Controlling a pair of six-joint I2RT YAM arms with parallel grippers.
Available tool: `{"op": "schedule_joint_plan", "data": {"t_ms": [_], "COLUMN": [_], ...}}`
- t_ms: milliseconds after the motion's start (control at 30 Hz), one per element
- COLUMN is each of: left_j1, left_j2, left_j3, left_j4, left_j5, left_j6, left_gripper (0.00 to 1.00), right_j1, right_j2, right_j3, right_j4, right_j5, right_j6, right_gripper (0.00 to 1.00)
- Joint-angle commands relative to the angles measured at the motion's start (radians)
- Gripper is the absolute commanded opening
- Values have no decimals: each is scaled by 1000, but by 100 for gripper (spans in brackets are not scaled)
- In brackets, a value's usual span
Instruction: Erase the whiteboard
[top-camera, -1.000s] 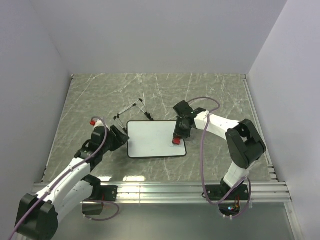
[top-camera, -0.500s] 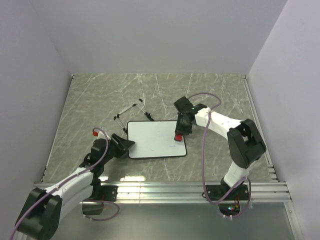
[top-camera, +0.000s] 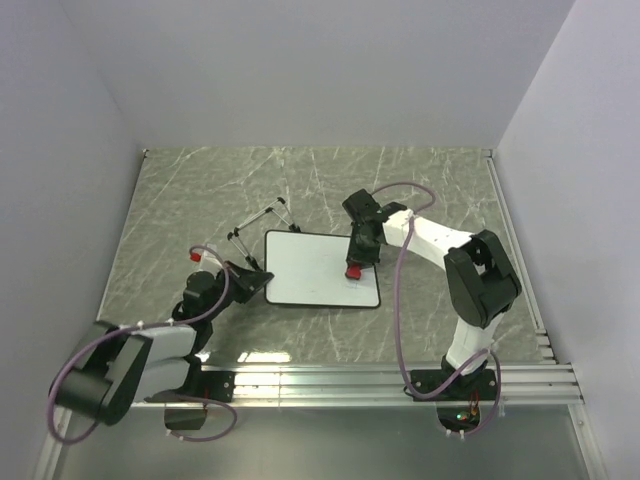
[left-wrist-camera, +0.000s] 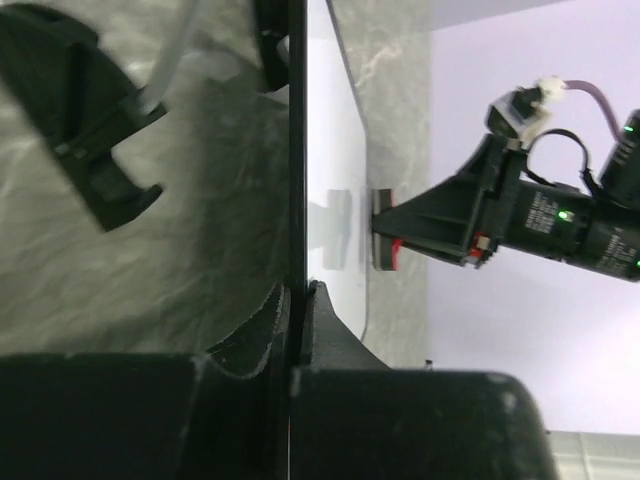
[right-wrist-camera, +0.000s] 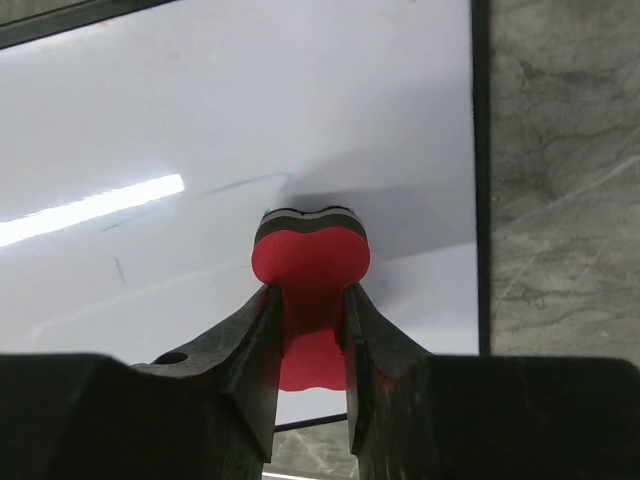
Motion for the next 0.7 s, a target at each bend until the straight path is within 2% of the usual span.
{"op": "schedule_joint_plan", "data": {"t_ms": [0, 133, 267, 300, 400, 567, 667], "left_j1": [6, 10, 11, 14, 29, 34, 34], "left_j2": [112, 118, -34, -89, -123, -102, -114], "left_j3": [-114, -51, 72, 93, 161, 199, 207], "left_j4": [232, 190, -78, -193, -301, -338, -365], "left_j5": [65, 112, 67, 59, 74, 89, 91], "left_j6": [24, 47, 148, 168, 220, 246, 251], "left_gripper": [1, 1, 1, 1, 1, 1, 1], "right_j1": [-6, -6, -6, -4, 14, 85, 70], "right_j2": [21, 1, -85, -102, -145, -79, 5], "right_j3": [56, 28, -99, -120, -177, -86, -23], "right_j4": [-14, -22, 0, 7, 35, 29, 47], "right_j5": [13, 31, 22, 13, -12, -18, -16], "right_j6": [-17, -24, -7, 2, 48, 84, 73], "right_gripper": [0, 0, 0, 0, 0, 0, 0]}}
